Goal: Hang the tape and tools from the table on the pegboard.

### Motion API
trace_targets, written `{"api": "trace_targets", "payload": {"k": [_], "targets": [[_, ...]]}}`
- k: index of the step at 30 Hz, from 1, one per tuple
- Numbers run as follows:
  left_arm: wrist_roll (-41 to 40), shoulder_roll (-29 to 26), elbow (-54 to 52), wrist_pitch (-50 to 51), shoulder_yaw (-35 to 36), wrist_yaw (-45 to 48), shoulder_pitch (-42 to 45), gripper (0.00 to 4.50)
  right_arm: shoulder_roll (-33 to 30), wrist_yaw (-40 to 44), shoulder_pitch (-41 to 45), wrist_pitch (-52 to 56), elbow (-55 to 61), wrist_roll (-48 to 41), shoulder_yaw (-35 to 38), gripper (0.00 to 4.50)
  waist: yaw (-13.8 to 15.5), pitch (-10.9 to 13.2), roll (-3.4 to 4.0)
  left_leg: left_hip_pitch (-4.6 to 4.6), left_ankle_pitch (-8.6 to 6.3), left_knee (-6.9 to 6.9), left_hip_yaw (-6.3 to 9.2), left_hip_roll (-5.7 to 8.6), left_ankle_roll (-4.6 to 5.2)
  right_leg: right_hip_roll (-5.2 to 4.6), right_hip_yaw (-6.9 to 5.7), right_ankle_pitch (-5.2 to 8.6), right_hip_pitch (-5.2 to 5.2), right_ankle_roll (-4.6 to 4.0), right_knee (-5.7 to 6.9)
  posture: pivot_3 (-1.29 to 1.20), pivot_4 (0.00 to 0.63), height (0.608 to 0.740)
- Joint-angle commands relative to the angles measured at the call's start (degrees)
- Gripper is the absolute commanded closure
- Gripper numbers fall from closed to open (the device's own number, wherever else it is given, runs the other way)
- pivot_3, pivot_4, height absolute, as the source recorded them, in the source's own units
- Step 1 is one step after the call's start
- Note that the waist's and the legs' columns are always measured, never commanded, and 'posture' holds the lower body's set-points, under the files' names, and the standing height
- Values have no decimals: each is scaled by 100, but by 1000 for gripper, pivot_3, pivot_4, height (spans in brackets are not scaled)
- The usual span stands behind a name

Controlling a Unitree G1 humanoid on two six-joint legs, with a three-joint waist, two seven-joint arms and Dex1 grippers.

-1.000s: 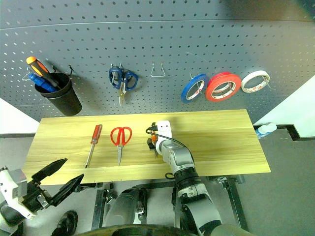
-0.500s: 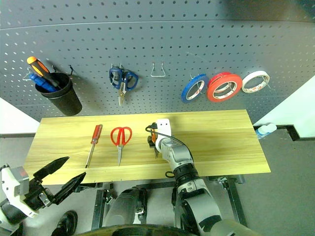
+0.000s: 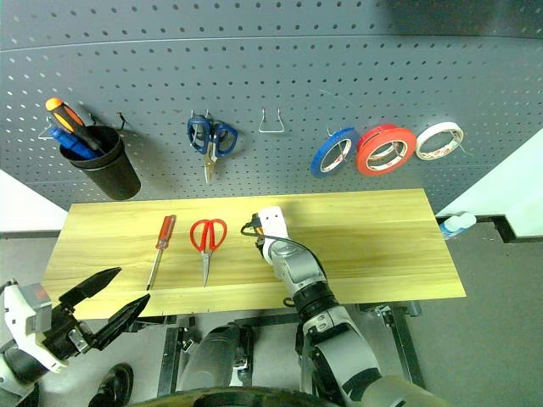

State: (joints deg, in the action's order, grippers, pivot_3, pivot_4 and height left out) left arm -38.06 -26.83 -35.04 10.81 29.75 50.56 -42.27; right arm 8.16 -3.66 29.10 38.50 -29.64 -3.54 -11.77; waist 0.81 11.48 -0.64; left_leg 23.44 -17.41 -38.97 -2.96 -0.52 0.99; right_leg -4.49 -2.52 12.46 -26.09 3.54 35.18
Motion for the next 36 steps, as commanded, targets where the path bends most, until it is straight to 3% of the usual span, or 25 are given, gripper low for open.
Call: {"api": "trace_targets", "payload": {"k": [1, 10, 14, 26, 36], "targets": [[-105, -62, -203, 6, 13, -33, 9, 0, 292, 132, 236, 35, -104, 60, -70, 2453, -1, 0, 0, 0, 0, 0, 0, 0, 0, 0, 0, 0, 0, 0, 0, 215, 199, 740], [-137, -75, -179, 85, -77, -84, 142, 0, 273, 495, 192, -183, 63, -6, 41, 2453, 0, 1, 2, 0, 0, 0, 0, 0, 0, 0, 0, 0, 0, 0, 0, 203, 195, 740], [-104, -72, -148, 111, -146, -106, 243, 0, 215, 1116, 117, -493, 447, -386, 231, 2453, -3, 1, 1, 2, 0, 0, -2, 0, 0, 0, 0, -1, 0, 1, 0, 196, 187, 740], [-29, -102, 118, 54, -256, -26, 532, 0, -838, 2195, -686, -198, 1351, -561, 313, 2453, 6, -8, -13, 2, 0, -4, -5, 12, 0, -2, -7, -2, 8, 3, -2, 157, 154, 740], [-20, -230, 643, 39, -494, 136, 1211, 0, -1422, 2765, -1716, -91, 2974, -1186, 861, 2454, 2, -75, -28, -2, 2, -10, -4, 0, -2, 22, -8, -13, 9, 20, 11, 77, 102, 740]]}}
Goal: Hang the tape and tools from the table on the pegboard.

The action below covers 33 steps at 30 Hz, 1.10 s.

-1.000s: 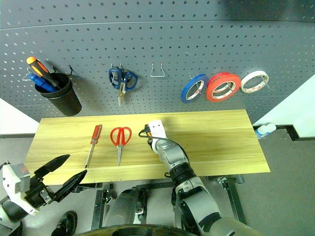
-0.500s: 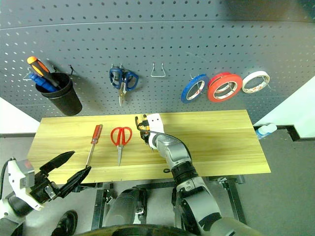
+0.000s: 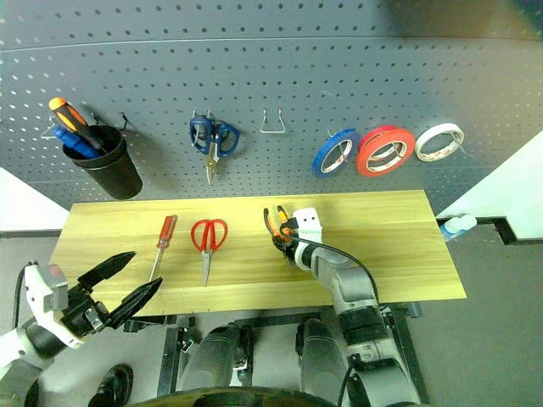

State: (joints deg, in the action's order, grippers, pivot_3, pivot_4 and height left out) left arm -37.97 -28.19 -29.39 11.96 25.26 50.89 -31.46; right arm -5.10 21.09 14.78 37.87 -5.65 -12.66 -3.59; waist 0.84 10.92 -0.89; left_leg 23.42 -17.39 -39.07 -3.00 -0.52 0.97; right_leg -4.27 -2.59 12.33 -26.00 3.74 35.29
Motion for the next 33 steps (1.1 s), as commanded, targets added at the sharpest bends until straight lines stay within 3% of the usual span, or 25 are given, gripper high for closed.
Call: {"api": "trace_targets", "payload": {"k": [1, 18, 33], "targets": [[-19, -112, 172, -77, -74, 140, 220, 0, -144, 374, -377, -46, 682, -309, 32, 2454, -6, -44, -5, 0, 0, 0, -1, 0, 0, 0, 0, -1, 1, 1, -2, 64, 94, 740], [-41, -296, 1162, -15, -517, 653, 1362, 0, -314, 1399, -952, -1680, 1098, -1127, 630, 2454, -180, -466, 0, -103, -1, -8, -16, -5, -4, 4, 4, 2, 104, -17, -6, -33, 5, 740], [170, -196, 1975, -237, -766, 867, 2090, 0, -268, 1516, -170, -2456, 1054, -1027, 462, 2454, -352, -605, 37, -157, 8, -9, -34, -21, -18, 27, 29, -14, 132, -42, 16, -67, 0, 740]]}}
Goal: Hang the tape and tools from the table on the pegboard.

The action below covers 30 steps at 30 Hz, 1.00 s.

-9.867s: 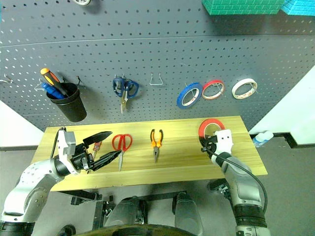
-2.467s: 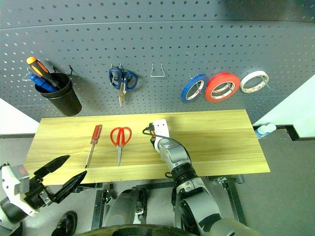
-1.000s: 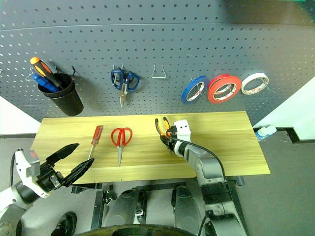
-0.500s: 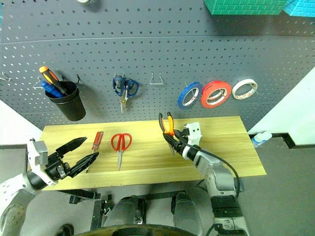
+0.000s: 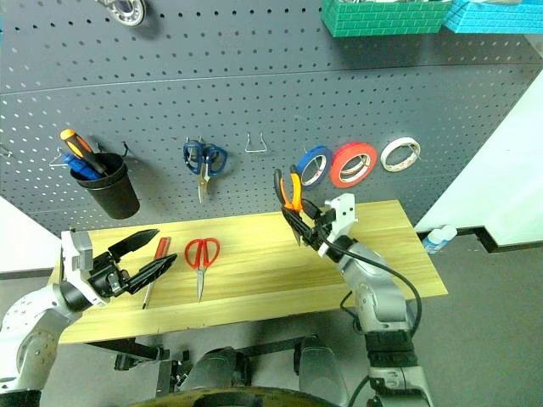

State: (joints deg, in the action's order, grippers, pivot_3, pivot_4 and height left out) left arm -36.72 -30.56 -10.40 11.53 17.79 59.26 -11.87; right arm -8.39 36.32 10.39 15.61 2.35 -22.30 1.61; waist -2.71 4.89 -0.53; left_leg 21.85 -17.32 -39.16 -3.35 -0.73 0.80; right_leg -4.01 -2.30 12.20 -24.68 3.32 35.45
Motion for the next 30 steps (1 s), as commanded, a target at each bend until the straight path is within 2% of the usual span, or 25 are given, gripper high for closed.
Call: {"api": "trace_targets", "payload": {"k": [1, 14, 23, 30], "targets": [[58, 51, 122, -222, -29, 32, 171, 0, 78, -17, 345, -242, 285, -53, -89, 2454, 3, -3, 1, -8, 0, 0, -1, -1, 0, 1, 0, 0, 5, 0, 0, -65, 0, 740], [141, 69, 355, -342, -116, 25, 397, 0, 731, -352, 1612, -434, -59, -30, -291, 2454, -1, -11, 2, -37, 0, 1, -25, -19, -1, 15, 29, -9, 16, -8, 9, -51, 0, 740], [146, 87, 230, -275, -184, -102, 411, 0, 1000, -569, 2854, -1615, -1785, 320, -77, 2454, -3, -13, 1, -41, 0, 1, -48, -20, -2, 16, 47, -20, 11, -12, 11, -24, 0, 740], [115, 76, 56, -264, -148, -152, 222, 0, 1057, -709, 3440, -2425, -2807, 415, 145, 2454, 2, -14, 2, -40, 0, 7, -60, -22, -3, 16, 57, -26, 4, -2, 11, -1, 0, 740]]}}
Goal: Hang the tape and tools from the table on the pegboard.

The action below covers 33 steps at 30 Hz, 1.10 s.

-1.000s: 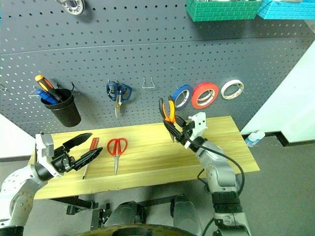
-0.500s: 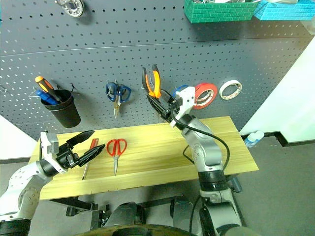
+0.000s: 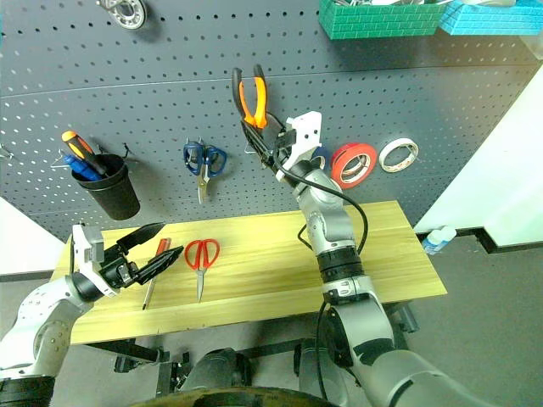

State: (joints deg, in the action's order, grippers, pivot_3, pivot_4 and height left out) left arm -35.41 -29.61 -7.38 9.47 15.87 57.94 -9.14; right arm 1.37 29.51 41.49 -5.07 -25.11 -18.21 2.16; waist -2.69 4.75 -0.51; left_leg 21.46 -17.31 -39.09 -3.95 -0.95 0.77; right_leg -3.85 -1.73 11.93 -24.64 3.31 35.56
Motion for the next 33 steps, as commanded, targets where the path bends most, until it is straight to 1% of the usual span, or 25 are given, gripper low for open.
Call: {"api": "trace_targets", "payload": {"k": [1, 15, 33], "targets": [[-24, -20, -265, -56, 54, -34, -71, 0, 111, -45, 371, -417, -136, 9, 100, 2454, 0, 0, 0, 0, 0, 1, -3, 0, 0, 0, 2, 0, -2, 0, 1, 2, 0, 740], [-99, -40, -577, -6, 102, -119, -387, 0, 455, -46, 829, -1001, -923, 41, 136, 2454, 16, 0, 1, -3, 1, 1, -15, -4, -4, -1, 16, 0, -16, -2, 23, 39, 0, 740], [-244, -105, -1070, 183, 294, -245, -896, 0, 488, -133, 1587, -1828, -2198, 128, 422, 2454, 27, 0, 1, -1, 1, 2, -23, -4, -6, -3, 25, 8, -28, -16, 36, 92, 0, 740]]}}
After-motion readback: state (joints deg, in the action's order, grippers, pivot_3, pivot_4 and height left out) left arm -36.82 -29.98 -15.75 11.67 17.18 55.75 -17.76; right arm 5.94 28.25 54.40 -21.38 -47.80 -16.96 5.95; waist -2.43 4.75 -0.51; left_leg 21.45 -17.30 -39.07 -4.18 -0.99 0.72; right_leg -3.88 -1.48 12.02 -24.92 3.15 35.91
